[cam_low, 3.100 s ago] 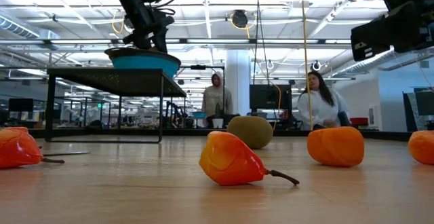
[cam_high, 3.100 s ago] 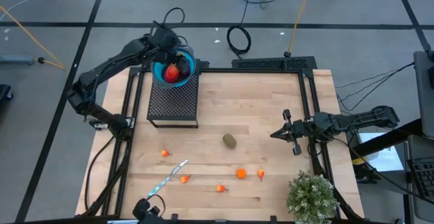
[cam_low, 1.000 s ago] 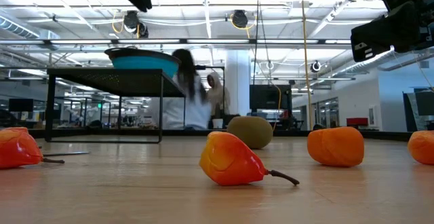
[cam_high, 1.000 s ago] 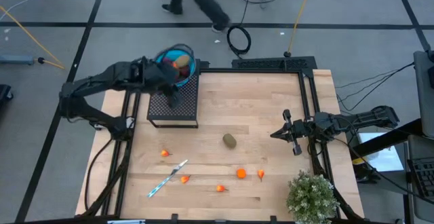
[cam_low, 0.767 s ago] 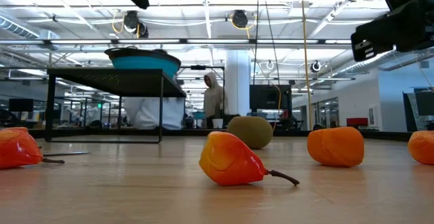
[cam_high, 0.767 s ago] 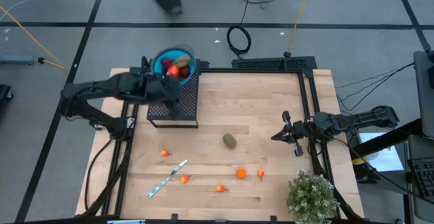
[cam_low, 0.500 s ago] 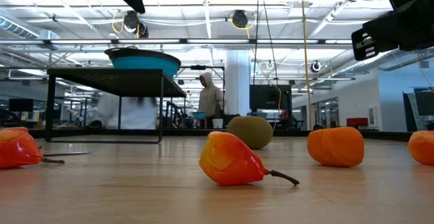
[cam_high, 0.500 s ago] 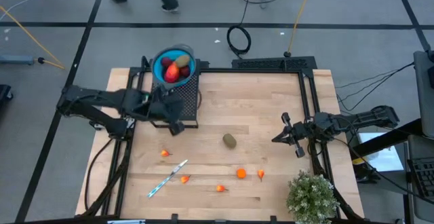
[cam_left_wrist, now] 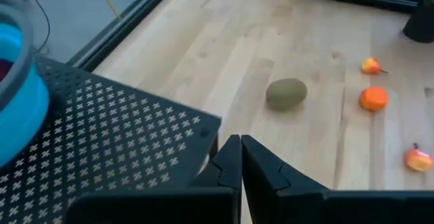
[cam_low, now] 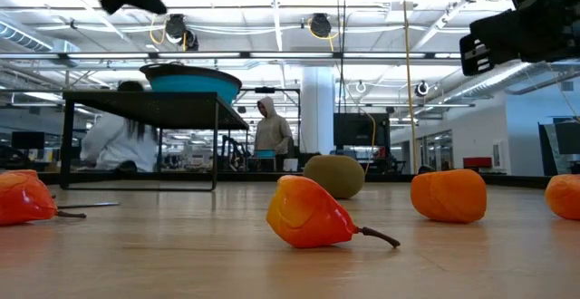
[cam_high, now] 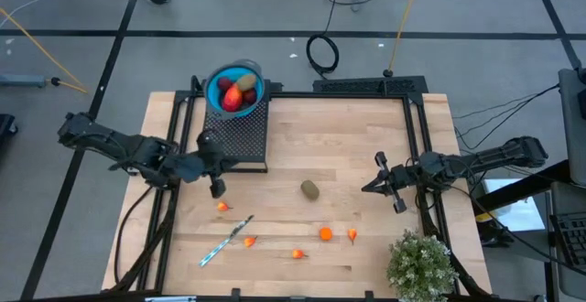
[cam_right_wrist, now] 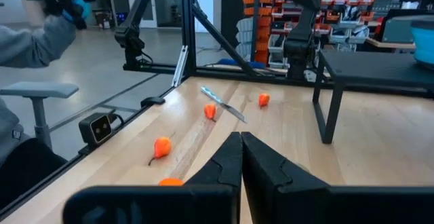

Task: Pick & Place Fruit
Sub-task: Put the kiwi into the blue strainer bowl on the shelf

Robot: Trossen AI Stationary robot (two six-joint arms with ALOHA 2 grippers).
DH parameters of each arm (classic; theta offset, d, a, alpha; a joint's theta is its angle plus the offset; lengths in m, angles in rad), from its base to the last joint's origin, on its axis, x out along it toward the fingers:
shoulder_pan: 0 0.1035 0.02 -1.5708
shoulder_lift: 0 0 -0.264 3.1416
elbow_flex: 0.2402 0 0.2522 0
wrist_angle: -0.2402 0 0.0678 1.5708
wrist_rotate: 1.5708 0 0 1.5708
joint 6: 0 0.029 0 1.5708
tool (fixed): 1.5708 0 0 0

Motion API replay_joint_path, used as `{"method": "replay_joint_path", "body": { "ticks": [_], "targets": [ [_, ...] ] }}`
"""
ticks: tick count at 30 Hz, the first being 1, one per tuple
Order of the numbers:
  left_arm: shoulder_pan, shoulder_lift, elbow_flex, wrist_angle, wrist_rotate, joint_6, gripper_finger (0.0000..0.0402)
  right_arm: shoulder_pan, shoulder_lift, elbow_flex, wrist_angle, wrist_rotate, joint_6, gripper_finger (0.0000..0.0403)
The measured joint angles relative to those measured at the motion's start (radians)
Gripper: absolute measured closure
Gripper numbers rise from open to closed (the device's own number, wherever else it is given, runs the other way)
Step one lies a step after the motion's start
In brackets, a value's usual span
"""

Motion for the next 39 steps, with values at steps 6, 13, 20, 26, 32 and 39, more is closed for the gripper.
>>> {"method": "replay_joint_path", "body": {
  "ticks": [6, 13, 20, 26, 32, 39],
  "targets": [
    [-0.044, -0.144, -0.174, 0.124, -0.013, 0.053, 0.0400, 0.000, 0.145, 0.018, 0.103, 0.030, 0.011, 0.0403],
    [-0.073, -0.266, -0.316, 0.216, -0.028, 0.106, 0.0399, 0.000, 0.329, 0.174, -0.006, 0.080, 0.037, 0.0403],
    [-0.093, -0.361, -0.414, 0.268, -0.014, 0.125, 0.0395, 0.000, 0.535, 0.354, -0.135, 0.080, 0.043, 0.0403],
    [-0.099, -0.412, -0.493, 0.329, 0.023, 0.171, 0.0393, 0.000, 0.700, 0.524, -0.291, 0.082, 0.064, 0.0403],
    [-0.099, -0.450, -0.557, 0.389, 0.076, 0.224, 0.0398, 0.015, 0.819, 0.663, -0.421, 0.181, 0.070, 0.0403],
    [-0.099, -0.463, -0.567, 0.395, 0.106, 0.273, 0.0395, 0.062, 0.910, 0.806, -0.618, 0.332, 0.143, 0.0403]
  ]
}}
